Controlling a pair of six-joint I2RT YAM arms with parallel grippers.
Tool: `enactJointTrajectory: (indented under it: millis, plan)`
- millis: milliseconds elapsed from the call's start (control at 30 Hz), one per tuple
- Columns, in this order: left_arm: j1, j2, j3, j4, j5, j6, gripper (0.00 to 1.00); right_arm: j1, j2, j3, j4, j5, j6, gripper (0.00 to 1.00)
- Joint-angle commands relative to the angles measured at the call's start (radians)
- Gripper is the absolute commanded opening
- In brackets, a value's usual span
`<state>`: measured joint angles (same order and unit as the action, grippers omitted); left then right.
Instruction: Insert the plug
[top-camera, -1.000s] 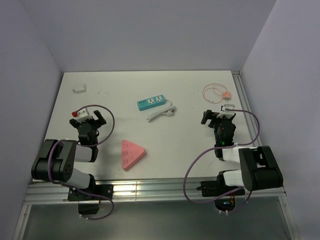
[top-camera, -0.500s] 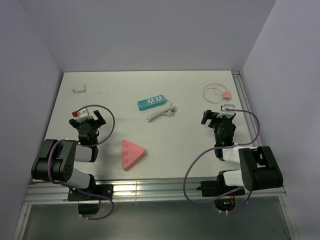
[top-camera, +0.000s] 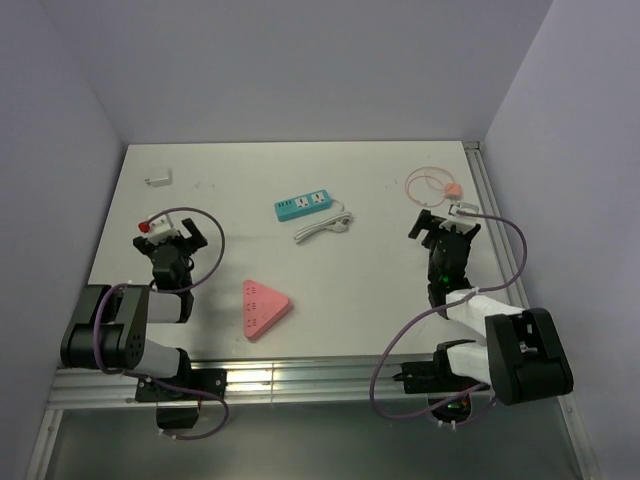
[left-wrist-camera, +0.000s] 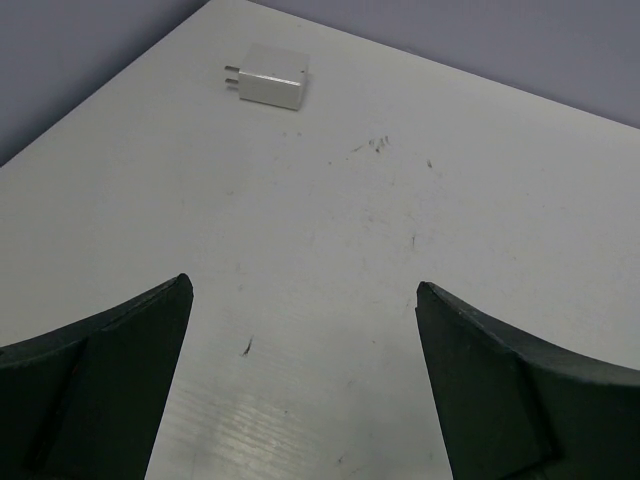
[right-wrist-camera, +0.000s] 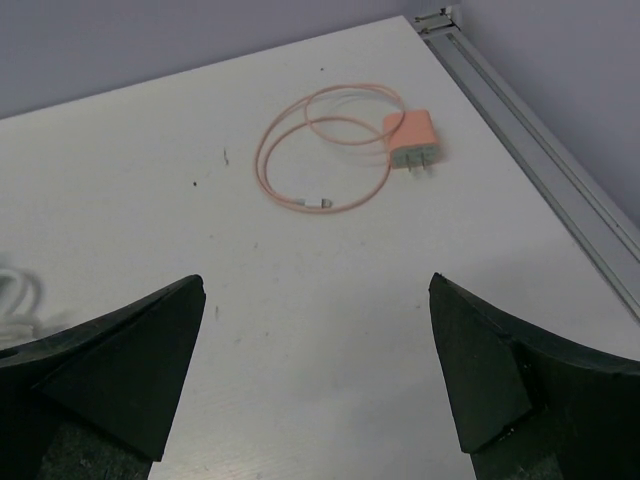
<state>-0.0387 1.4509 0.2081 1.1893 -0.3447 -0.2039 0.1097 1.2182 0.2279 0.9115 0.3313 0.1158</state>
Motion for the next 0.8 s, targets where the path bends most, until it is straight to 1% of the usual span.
enactJointTrajectory:
  millis: [0, 33, 67, 100, 133, 167, 200, 233, 267, 333, 367, 400, 433, 467, 500, 533, 567, 600, 633, 667, 700, 733, 767]
  plan:
    - [-0.032, -0.090, 0.086, -0.177, -0.061, 0.020, 0.99, 0.030, -0.074, 0.140, -0.260, 0.120, 0.037, 1.00]
    - [-0.074, -0.121, 0.120, -0.250, -0.154, 0.015, 0.99, 0.030, -0.077, 0.163, -0.316, 0.132, 0.057, 1.00]
    - [-0.095, -0.133, 0.164, -0.296, -0.195, 0.009, 0.99, 0.030, -0.080, 0.210, -0.369, 0.168, 0.121, 1.00]
    - [-0.116, -0.145, 0.177, -0.331, -0.221, 0.005, 0.99, 0.031, -0.085, 0.237, -0.490, 0.179, 0.160, 1.00]
    - [-0.145, -0.185, 0.188, -0.397, -0.224, -0.009, 0.99, 0.030, -0.085, 0.269, -0.566, 0.190, 0.200, 1.00]
    - [-0.153, -0.213, 0.191, -0.420, -0.194, -0.058, 0.99, 0.030, -0.083, 0.343, -0.644, 0.193, 0.296, 1.00]
    - [-0.156, -0.245, 0.182, -0.436, -0.142, -0.078, 1.00, 0.028, -0.068, 0.382, -0.807, 0.227, 0.348, 1.00]
    - [-0.156, -0.320, 0.174, -0.465, -0.096, -0.104, 0.99, 0.028, -0.059, 0.414, -0.865, 0.213, 0.384, 1.00]
    - [-0.156, -0.355, 0.154, -0.474, 0.006, -0.156, 0.99, 0.025, -0.054, 0.442, -0.888, 0.172, 0.355, 1.00]
    - [-0.156, -0.430, 0.130, -0.452, 0.097, -0.205, 1.00, 0.025, -0.072, 0.433, -0.882, 0.047, 0.361, 0.99]
    - [-0.156, -0.449, 0.114, -0.454, 0.128, -0.277, 1.00, 0.027, -0.083, 0.423, -0.876, -0.012, 0.361, 0.99]
    - [-0.158, -0.464, 0.117, -0.473, 0.136, -0.316, 1.00, 0.025, -0.097, 0.418, -0.866, -0.120, 0.361, 0.99]
    - [-0.161, -0.486, 0.129, -0.508, 0.119, -0.357, 1.00, 0.028, -0.101, 0.418, -0.862, -0.177, 0.363, 0.99]
    - [-0.161, -0.491, 0.179, -0.627, 0.099, -0.447, 1.00, 0.036, -0.105, 0.413, -0.862, -0.222, 0.367, 0.99]
    - [-0.162, -0.489, 0.218, -0.733, 0.029, -0.503, 1.00, 0.042, -0.106, 0.413, -0.858, -0.257, 0.370, 0.99]
    - [-0.162, -0.472, 0.325, -0.841, -0.005, -0.617, 0.99, 0.053, -0.105, 0.413, -0.855, -0.326, 0.369, 0.99]
    - [-0.162, -0.454, 0.390, -1.098, -0.042, -0.678, 1.00, 0.064, -0.095, 0.416, -0.853, -0.371, 0.374, 0.99]
    - [-0.161, -0.430, 0.457, -1.217, -0.075, -0.722, 0.99, 0.074, -0.089, 0.416, -0.850, -0.405, 0.380, 0.99]
    - [-0.161, -0.367, 0.575, -1.296, -0.056, -0.703, 1.00, 0.077, -0.079, 0.418, -0.844, -0.458, 0.386, 0.99]
    - [-0.161, -0.331, 0.626, -1.359, -0.013, -0.665, 1.00, 0.077, -0.051, 0.425, -0.835, -0.487, 0.387, 0.99]
    - [-0.159, -0.299, 0.666, -1.428, 0.015, -0.642, 1.00, 0.084, -0.033, 0.436, -0.835, -0.506, 0.387, 0.99]
    - [-0.159, -0.253, 0.689, -1.450, 0.059, -0.634, 1.00, 0.087, -0.011, 0.450, -0.850, -0.514, 0.384, 0.99]
    - [-0.159, -0.245, 0.700, -1.458, 0.078, -0.635, 1.00, 0.096, 0.024, 0.488, -0.873, -0.477, 0.392, 0.99]
